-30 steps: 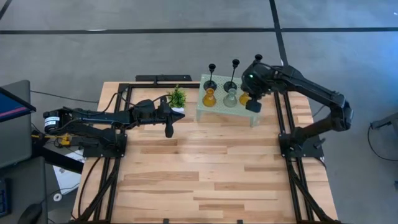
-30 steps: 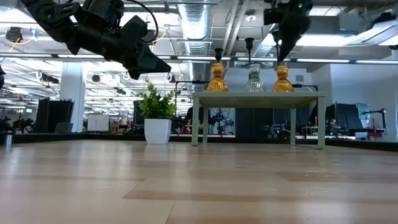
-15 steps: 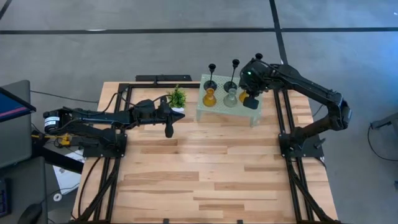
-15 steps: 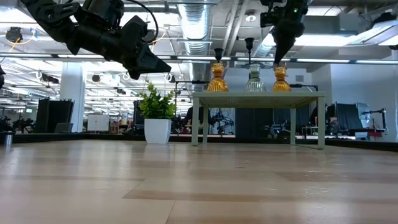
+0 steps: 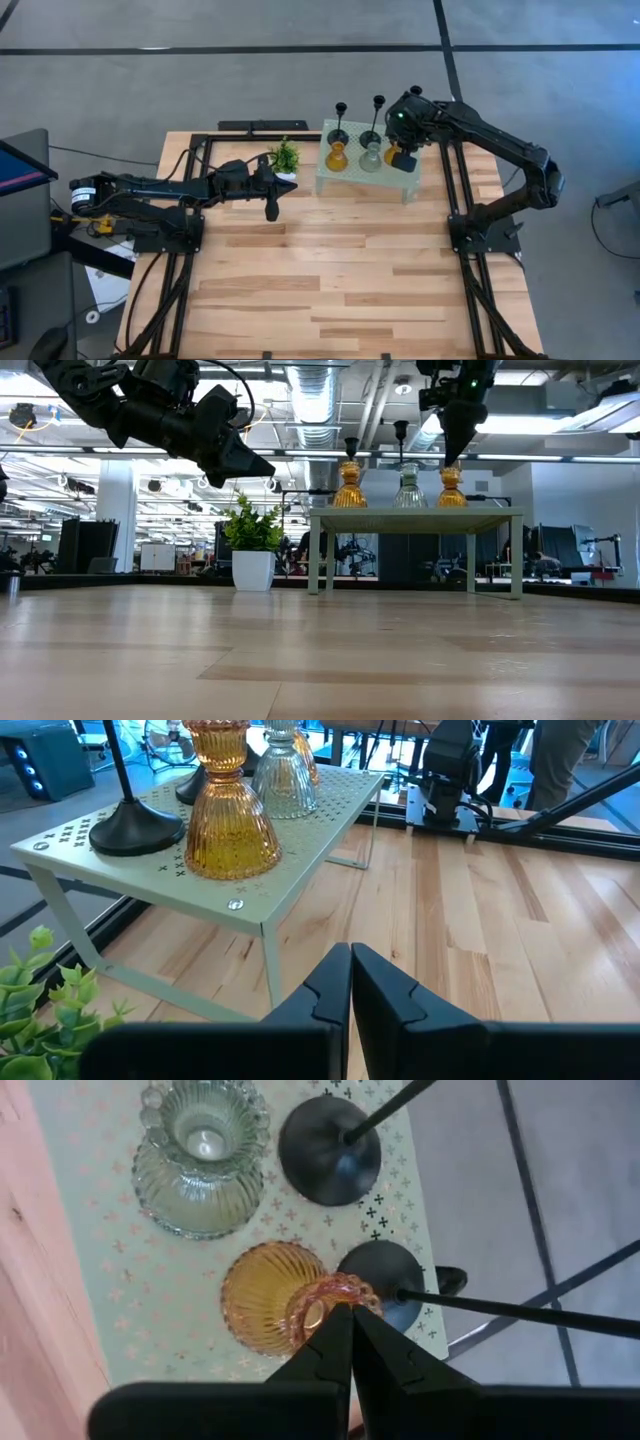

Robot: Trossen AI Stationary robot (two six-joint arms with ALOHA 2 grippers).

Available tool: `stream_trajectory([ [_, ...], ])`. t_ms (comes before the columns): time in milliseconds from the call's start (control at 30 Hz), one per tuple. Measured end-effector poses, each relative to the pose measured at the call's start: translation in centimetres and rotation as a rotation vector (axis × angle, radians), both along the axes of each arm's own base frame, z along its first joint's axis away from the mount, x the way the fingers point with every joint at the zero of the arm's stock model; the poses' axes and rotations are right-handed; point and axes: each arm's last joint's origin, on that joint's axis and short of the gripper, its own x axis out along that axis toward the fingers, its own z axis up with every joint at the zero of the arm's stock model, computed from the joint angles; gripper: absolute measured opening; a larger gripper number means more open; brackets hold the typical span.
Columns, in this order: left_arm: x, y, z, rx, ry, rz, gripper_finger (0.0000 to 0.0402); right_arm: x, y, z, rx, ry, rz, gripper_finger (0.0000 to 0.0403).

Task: Pick & Place candle stick holders
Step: Adjust the gold glass candle holder on the shelf

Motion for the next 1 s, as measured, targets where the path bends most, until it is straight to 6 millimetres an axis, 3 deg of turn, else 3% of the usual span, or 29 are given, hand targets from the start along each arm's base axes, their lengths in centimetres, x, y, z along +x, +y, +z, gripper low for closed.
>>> stream_trajectory([
  [1000, 0.0, 0.0, 0.0, 0.000, -0.001, 0.000, 0.0012, -0.3, 1.5, -0.9, 0.169, 0.063, -0.027, 0.0000],
])
